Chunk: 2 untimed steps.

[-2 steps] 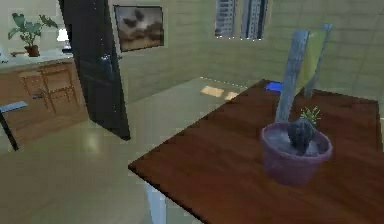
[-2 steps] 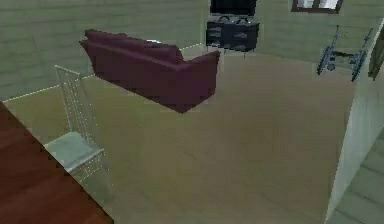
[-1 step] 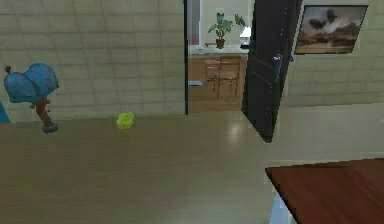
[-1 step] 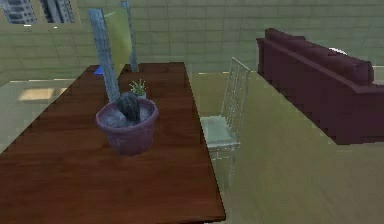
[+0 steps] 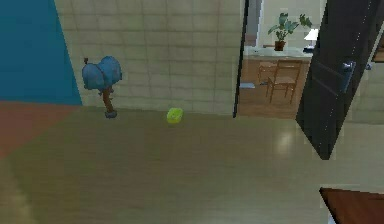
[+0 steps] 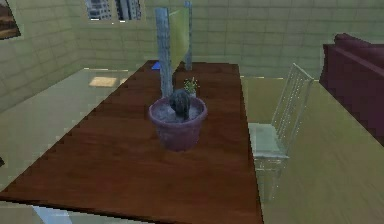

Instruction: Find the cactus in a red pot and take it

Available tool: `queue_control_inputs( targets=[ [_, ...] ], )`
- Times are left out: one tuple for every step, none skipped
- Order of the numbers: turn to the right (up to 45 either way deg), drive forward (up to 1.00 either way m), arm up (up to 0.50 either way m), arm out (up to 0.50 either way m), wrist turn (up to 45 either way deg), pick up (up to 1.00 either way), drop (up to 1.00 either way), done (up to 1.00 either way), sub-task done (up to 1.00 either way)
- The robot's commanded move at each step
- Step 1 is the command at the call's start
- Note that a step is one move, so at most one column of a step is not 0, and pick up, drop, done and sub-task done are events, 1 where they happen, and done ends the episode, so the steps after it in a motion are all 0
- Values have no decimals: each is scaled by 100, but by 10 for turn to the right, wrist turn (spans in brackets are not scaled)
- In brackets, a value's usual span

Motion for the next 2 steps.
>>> queue_control_inputs(
  targets=[
    [0, 0, 50, 0, 0, 0, 0, 0, 0],
    [0, 0, 38, 0, 0, 0, 0, 0, 0]
  ],
)
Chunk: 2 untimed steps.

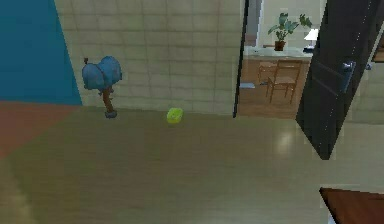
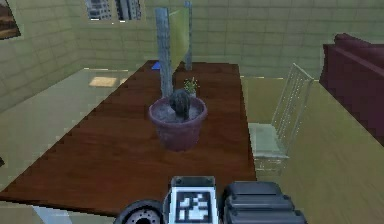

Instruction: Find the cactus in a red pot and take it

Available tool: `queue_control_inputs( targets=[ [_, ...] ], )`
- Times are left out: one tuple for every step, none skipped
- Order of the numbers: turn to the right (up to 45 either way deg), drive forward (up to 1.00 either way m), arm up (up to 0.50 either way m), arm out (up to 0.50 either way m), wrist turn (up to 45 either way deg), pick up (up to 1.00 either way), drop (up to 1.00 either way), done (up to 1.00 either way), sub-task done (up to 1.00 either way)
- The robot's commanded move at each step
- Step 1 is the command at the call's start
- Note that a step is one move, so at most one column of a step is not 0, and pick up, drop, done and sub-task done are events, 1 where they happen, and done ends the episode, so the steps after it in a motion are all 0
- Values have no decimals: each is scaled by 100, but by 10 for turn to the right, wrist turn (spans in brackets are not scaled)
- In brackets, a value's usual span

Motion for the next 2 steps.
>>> queue_control_inputs(
  targets=[
    [0, 0, 0, 42, 0, 0, 0, 0, 0],
    [0, 0, 0, 0, 450, 0, 0, 0, 0]
  ],
)
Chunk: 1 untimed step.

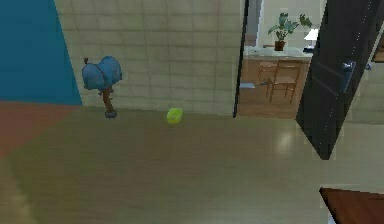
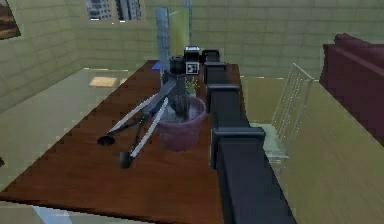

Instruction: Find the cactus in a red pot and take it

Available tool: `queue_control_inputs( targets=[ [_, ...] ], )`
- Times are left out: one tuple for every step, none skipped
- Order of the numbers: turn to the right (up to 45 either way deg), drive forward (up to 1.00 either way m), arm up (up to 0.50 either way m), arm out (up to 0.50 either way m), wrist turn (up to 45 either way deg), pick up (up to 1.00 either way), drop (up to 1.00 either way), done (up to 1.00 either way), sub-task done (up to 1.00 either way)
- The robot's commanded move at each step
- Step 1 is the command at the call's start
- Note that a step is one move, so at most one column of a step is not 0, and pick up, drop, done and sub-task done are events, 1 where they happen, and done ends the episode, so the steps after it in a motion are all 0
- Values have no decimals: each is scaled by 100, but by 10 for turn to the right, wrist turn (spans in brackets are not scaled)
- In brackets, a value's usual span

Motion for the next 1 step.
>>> queue_control_inputs(
  targets=[
    [0, 0, 0, 0, 450, 0, 0, 0, 0]
  ],
)
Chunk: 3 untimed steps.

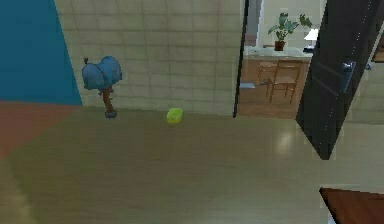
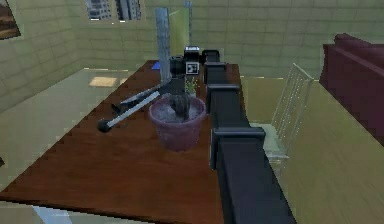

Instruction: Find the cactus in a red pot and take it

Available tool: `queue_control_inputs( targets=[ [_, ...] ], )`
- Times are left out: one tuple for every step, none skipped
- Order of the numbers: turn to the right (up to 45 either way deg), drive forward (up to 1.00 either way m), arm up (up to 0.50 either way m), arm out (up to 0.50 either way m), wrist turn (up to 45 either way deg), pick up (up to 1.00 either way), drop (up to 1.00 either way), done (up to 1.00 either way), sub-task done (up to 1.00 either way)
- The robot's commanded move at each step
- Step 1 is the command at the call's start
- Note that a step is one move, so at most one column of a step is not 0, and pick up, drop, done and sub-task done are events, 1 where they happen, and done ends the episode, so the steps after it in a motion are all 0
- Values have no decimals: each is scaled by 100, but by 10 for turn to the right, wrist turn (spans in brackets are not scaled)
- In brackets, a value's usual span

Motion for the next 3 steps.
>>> queue_control_inputs(
  targets=[
    [0, 0, 0, 0, 450, 0, 0, 0, 0],
    [0, 0, 0, 0, 300, 0, 0, 0, 0],
    [0, 0, -16, 0, 0, 0, 0, 0, 0]
  ],
)
